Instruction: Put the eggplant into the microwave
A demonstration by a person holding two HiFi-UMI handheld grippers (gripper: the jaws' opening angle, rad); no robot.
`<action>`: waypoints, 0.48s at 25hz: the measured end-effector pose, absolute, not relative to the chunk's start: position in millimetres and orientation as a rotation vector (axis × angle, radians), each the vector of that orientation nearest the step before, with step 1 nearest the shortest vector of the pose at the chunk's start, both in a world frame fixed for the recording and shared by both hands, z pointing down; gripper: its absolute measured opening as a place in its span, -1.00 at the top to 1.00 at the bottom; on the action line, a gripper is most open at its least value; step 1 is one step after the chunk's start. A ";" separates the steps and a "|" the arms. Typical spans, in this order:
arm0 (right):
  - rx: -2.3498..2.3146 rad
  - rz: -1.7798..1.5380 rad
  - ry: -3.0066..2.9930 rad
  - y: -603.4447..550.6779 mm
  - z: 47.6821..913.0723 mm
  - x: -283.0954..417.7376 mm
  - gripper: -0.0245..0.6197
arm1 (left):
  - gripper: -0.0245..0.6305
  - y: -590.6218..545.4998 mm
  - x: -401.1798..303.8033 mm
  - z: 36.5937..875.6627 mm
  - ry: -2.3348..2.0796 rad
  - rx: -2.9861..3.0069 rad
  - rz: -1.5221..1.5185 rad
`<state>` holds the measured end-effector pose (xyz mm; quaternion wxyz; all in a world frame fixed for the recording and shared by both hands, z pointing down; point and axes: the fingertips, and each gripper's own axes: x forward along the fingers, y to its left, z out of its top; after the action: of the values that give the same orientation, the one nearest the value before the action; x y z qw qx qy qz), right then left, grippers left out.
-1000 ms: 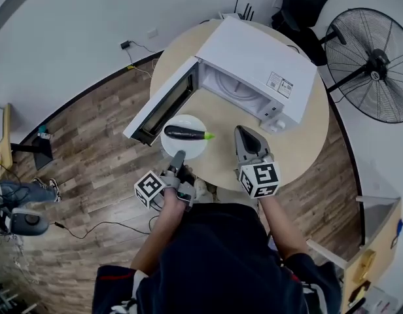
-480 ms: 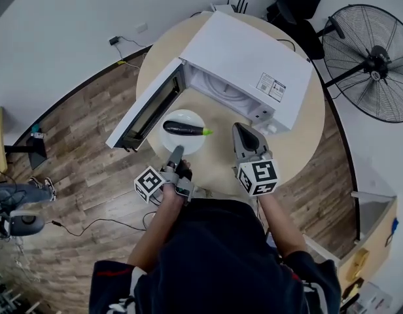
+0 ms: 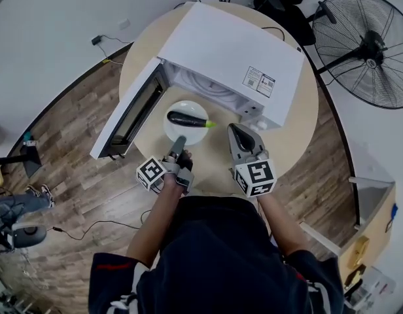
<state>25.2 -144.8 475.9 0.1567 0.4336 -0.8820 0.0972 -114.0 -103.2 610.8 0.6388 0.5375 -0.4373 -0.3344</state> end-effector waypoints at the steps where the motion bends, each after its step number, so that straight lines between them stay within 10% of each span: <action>1: 1.241 0.281 -2.520 -144.8 477.5 27.3 0.89 | 0.84 -107.4 -111.2 612.6 -0.993 1.230 -0.762; 12: 1.238 0.276 -2.480 -151.4 484.6 46.8 0.89 | 0.84 -146.2 -86.2 635.1 -0.957 1.238 -0.706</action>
<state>46.8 -151.4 484.6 0.1770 0.4374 -0.8763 0.0974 -86.2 -146.2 635.1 0.6536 0.5458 -0.4218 -0.3114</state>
